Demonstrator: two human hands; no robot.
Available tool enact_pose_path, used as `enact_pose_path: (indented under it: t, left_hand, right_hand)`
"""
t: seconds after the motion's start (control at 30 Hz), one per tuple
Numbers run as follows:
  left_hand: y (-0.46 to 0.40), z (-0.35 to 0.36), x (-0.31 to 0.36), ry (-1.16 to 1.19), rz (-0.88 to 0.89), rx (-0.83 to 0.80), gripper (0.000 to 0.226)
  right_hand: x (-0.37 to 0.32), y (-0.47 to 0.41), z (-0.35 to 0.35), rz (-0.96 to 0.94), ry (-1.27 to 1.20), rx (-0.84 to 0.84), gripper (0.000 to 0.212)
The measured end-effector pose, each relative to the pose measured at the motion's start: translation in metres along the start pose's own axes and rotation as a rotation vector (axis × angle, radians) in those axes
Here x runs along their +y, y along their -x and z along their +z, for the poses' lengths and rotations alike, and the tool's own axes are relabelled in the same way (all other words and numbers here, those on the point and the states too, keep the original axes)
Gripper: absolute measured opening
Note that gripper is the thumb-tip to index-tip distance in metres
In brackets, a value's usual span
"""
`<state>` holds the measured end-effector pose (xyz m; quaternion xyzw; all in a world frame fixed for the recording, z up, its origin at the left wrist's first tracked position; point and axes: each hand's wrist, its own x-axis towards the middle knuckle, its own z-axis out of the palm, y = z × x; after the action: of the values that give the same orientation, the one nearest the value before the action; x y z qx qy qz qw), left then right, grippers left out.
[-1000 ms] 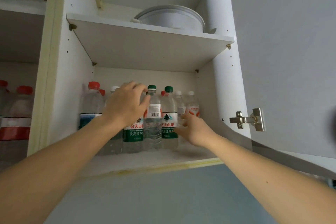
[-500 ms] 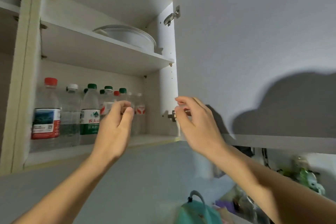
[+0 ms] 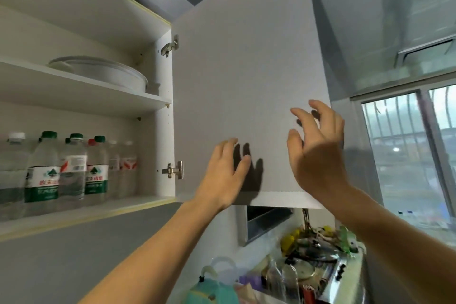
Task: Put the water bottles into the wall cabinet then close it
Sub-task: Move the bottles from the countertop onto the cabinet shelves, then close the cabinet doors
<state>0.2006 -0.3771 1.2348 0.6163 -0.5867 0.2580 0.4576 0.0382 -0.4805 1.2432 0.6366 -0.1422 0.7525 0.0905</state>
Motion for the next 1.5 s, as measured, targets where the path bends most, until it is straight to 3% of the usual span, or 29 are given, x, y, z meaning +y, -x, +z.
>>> enact_pose_path:
  t: [0.1,0.2,0.43,0.67,0.93,1.07,1.23,1.33,1.5]
  left_hand:
    - [-0.008,0.045,0.019,0.016,-0.041,-0.082,0.078]
    - [-0.010,0.082,0.028,0.004,-0.067,-0.108,0.087]
    - [-0.006,0.118,0.044,-0.041,-0.110,-0.091,0.084]
    - [0.026,0.076,0.059,0.048,-0.072,0.039,0.081]
    - [0.076,-0.029,0.065,0.256,-0.075,0.059,0.066]
    - [0.096,-0.088,0.066,0.291,-0.146,0.060,0.070]
    - [0.125,-0.164,0.059,0.202,-0.176,0.127,0.062]
    - [0.132,-0.202,0.042,0.017,-0.114,0.205,0.043]
    - [0.141,-0.240,0.008,-0.246,-0.110,0.267,0.084]
  right_hand:
    - [0.049,-0.005,-0.011,0.124,0.065,-0.029,0.054]
    - [0.083,-0.001,-0.017,0.321,-0.194,-0.217,0.065]
    - [0.106,0.018,-0.031,0.384,-0.515,-0.292,0.055]
    - [0.061,0.029,-0.050,0.291,-0.907,-0.242,0.047]
    - [-0.030,0.055,-0.021,0.321,-1.406,-0.743,0.039]
    - [-0.088,0.071,0.005,0.242,-1.462,-0.786,0.060]
    - [-0.158,0.085,0.041,0.121,-1.286,-0.722,0.061]
    - [-0.199,0.093,0.060,0.078,-1.242,-0.704,0.054]
    - [-0.248,0.111,0.096,-0.029,-1.091,-0.724,0.070]
